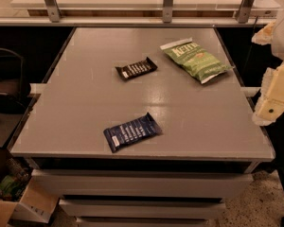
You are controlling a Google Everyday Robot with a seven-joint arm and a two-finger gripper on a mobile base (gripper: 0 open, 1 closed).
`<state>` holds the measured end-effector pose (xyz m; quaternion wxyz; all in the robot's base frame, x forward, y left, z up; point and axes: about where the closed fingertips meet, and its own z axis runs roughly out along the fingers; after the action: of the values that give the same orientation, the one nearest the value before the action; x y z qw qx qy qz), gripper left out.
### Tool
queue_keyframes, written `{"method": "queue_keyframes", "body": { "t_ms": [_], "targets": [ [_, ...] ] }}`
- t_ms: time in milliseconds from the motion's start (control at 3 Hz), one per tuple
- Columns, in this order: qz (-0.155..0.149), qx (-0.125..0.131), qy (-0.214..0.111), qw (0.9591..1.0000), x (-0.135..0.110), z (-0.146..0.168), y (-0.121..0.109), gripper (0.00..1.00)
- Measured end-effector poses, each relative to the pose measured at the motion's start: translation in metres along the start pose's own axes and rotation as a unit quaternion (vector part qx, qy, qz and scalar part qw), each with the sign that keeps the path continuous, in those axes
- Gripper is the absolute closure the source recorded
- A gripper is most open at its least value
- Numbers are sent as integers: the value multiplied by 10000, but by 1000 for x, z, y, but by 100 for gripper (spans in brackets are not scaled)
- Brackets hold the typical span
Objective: Pick rxbar blueberry
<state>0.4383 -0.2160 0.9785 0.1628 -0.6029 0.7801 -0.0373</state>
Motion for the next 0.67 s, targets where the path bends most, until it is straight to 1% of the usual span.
{"method": "queue_keyframes", "body": {
  "t_ms": [333,667],
  "targets": [
    [-1,2,-1,10000,0,0,0,0],
    [-160,96,-85,9998,-9,-4,-3,0]
  ]
}}
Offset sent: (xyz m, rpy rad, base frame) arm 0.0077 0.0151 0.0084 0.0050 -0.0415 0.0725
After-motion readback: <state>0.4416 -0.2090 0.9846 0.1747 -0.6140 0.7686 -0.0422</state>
